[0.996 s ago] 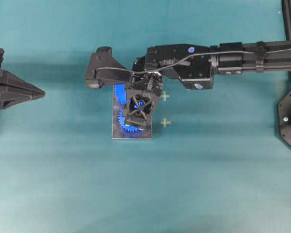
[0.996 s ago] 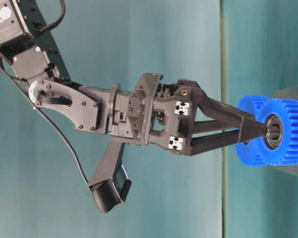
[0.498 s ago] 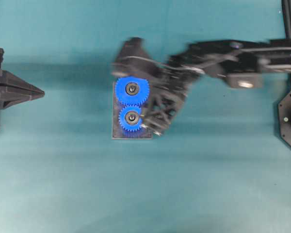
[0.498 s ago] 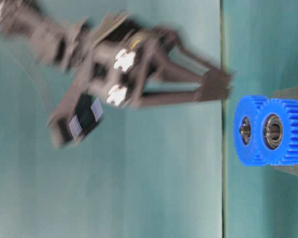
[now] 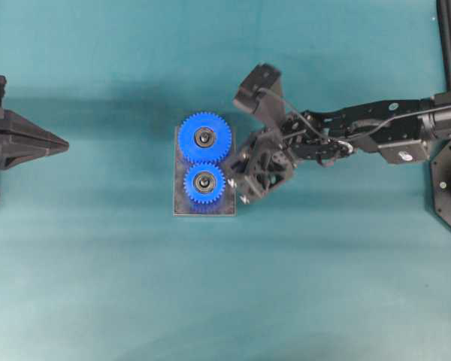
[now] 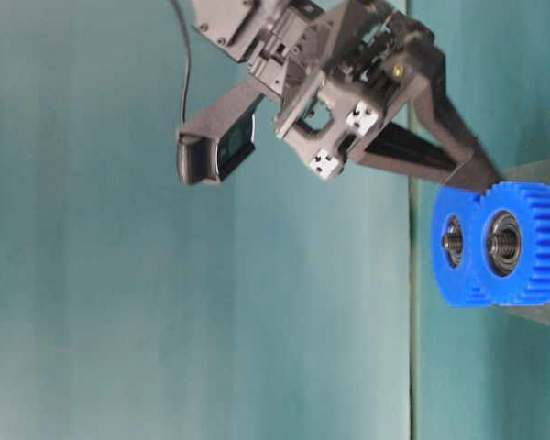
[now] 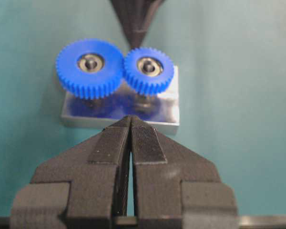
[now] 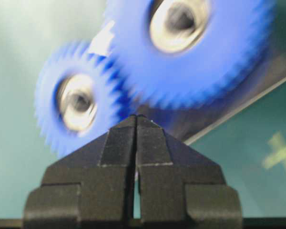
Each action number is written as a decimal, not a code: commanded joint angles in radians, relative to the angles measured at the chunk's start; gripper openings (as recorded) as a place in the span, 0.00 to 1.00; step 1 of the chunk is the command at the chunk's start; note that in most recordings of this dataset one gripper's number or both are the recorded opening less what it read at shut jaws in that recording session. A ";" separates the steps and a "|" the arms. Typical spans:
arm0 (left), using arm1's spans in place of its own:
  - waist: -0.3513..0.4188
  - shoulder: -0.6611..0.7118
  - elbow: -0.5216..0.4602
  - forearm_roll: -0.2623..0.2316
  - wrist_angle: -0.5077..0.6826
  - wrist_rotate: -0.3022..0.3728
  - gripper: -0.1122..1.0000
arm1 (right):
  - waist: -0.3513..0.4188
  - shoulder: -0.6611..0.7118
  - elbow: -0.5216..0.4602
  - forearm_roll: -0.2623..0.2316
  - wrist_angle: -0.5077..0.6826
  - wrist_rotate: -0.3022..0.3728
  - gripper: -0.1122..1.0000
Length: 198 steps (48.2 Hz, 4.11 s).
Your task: Fit the small gear onto the shaft.
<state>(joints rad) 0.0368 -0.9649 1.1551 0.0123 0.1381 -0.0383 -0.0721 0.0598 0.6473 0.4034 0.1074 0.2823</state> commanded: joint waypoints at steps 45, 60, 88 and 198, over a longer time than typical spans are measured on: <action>-0.002 0.005 -0.025 0.002 -0.003 -0.002 0.10 | 0.084 -0.089 -0.011 -0.021 -0.144 0.161 0.10; -0.002 0.005 -0.023 0.002 -0.003 -0.002 0.10 | 0.044 0.006 -0.058 -0.021 -0.173 0.161 0.10; -0.002 0.003 -0.018 0.002 -0.005 -0.002 0.10 | 0.021 0.051 -0.066 -0.048 -0.041 0.163 0.10; -0.038 -0.008 -0.008 0.003 -0.015 0.005 0.10 | 0.181 -0.623 0.417 -0.190 -0.071 -0.015 0.10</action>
<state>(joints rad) 0.0107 -0.9771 1.1582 0.0123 0.1319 -0.0353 0.1150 -0.5139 1.0416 0.2316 0.0476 0.2838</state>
